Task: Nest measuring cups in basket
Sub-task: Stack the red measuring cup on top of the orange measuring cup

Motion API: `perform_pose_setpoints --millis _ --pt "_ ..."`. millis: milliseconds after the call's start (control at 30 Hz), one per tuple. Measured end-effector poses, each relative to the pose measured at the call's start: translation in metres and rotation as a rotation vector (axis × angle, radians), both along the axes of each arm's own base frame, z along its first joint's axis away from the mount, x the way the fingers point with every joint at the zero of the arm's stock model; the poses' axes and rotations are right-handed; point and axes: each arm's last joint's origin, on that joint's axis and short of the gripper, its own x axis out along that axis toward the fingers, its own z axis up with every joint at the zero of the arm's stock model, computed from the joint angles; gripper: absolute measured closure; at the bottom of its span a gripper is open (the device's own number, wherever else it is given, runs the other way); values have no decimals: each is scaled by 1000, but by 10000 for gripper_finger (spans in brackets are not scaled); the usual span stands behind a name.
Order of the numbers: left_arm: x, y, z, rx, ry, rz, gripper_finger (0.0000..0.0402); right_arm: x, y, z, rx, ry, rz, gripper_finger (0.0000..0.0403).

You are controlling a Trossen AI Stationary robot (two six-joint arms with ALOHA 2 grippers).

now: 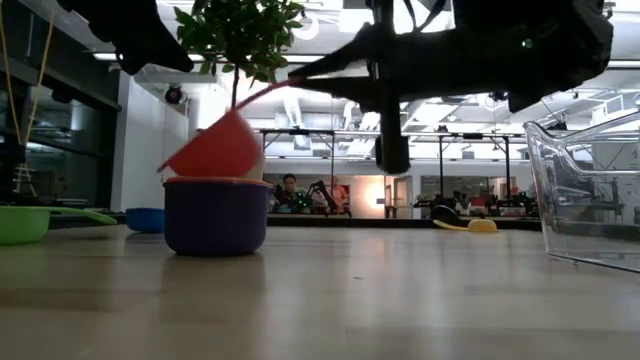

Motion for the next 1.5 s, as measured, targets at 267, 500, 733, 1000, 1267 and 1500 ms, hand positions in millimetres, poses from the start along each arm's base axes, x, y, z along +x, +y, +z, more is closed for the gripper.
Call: perform_pose_setpoints --millis 267,500,733,1000,1267,1500 --pt "0 0 0 0 0 0 401 1 -4 -3 18 35 10 403" --pt "0 0 0 -9 -2 6 401 4 -20 5 6 -23 8 403" --pt "0 -1 -1 -53 15 -31 401 -3 -43 45 -112 -114 27 403" --pt "28 -21 -42 -181 262 -190 402 -39 -57 95 -294 -5 60 403" --pt "66 -29 -115 -96 501 -67 401 -90 -66 138 -386 44 -60 403" --pt "77 -27 -132 37 478 44 401 -106 -59 152 -427 12 -89 403"
